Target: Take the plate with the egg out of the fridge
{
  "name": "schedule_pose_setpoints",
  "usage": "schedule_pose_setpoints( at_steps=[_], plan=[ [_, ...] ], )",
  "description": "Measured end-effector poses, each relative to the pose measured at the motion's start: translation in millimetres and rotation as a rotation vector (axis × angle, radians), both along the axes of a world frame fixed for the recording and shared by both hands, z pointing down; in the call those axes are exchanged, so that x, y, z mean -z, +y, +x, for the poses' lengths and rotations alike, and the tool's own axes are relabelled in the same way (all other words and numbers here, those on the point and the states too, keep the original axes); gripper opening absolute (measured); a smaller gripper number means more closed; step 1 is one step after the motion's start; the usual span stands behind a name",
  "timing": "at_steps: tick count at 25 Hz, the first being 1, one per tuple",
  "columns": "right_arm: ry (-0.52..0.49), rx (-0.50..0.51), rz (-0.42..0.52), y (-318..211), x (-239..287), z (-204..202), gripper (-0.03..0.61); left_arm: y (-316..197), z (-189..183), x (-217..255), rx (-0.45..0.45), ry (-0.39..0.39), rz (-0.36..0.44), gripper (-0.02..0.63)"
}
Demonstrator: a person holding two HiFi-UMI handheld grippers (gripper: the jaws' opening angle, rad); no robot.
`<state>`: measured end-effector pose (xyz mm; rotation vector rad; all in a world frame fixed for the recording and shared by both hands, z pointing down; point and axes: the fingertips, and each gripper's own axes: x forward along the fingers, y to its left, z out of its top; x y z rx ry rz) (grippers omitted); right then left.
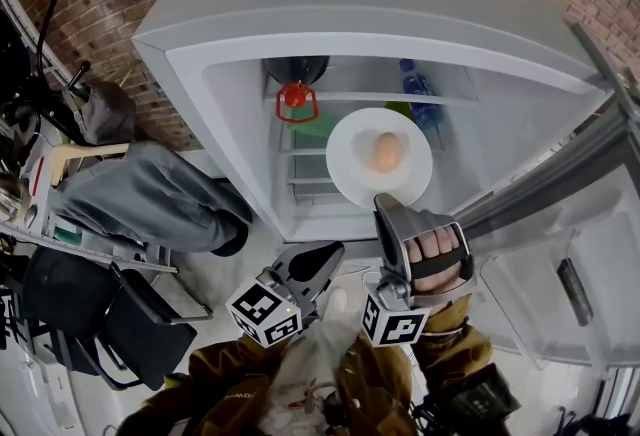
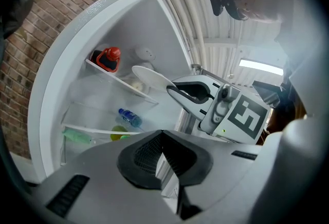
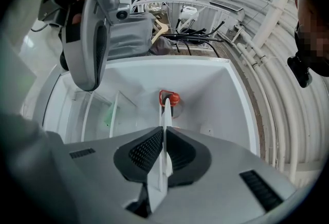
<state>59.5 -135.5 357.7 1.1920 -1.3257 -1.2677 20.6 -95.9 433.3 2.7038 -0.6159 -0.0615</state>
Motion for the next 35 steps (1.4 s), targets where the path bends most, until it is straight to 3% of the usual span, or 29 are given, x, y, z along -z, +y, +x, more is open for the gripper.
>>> schedule_pose_setpoints(
  at_steps=[17,35],
  plan=[
    [0.006,-0.008,-0.032,39,-11,-9,0.023,4,-26,-5,0.04,-0.01,-0.018,-0.005],
    [0.034,-0.023,-0.089,86,-40,-10,0.023,10,-30,14,0.014,0.008,0.03,-0.005]
  ],
)
